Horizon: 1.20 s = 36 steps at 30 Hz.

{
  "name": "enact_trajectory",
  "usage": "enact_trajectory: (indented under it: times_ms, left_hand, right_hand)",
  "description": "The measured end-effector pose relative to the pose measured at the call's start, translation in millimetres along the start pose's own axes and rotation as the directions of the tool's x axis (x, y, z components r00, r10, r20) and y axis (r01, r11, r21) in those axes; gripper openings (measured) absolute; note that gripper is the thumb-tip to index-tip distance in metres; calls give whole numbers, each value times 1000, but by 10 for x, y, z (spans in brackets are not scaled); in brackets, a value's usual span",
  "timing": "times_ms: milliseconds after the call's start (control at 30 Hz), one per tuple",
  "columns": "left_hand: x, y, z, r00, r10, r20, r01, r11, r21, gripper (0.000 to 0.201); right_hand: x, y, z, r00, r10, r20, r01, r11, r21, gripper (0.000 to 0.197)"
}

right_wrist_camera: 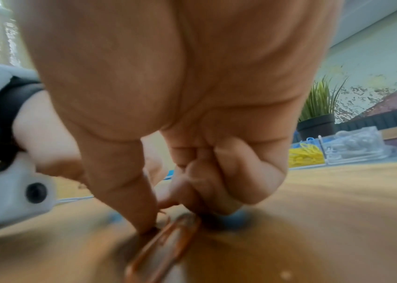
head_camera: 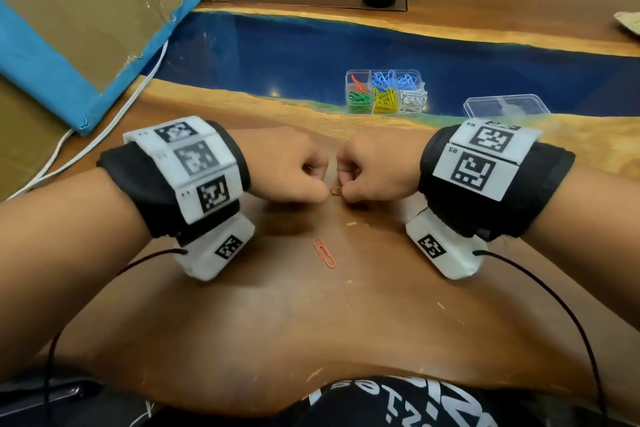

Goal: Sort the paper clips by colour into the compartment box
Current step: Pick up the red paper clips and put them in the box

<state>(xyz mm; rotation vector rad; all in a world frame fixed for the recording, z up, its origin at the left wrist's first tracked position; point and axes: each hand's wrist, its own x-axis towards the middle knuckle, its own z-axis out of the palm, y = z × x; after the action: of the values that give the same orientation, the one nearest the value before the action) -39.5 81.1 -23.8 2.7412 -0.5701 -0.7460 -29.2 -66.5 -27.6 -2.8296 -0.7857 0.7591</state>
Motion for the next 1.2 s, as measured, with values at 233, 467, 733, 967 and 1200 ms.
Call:
enact_trajectory:
  times_ms: [233,467,733,967,1200]
  left_hand:
    - [-63,-60,118,995,35,92,36,739,-672,13]
    - [-47,-88,102,984,45,174,93,704,-705,13]
    - [-44,67,131,960,71,271,153,677,-720,5]
    - [-31,187,145,982,135,132,-142,988,51,16]
    - [35,280,129,978,166,125,-189,960,205,4]
  right_hand:
    - [4,52,-23,998,-20,-59,20,1000,-6,7]
    - [-3,197,-124,992,5,-127,4,998,66,7]
    - [46,187,-80,996,-27,-88,21,998,-67,17]
    - [1,295,-107,993,51,-105,-56,997,-53,16]
    - [-89,367,-73,988,67,-142,-71,997,-26,13]
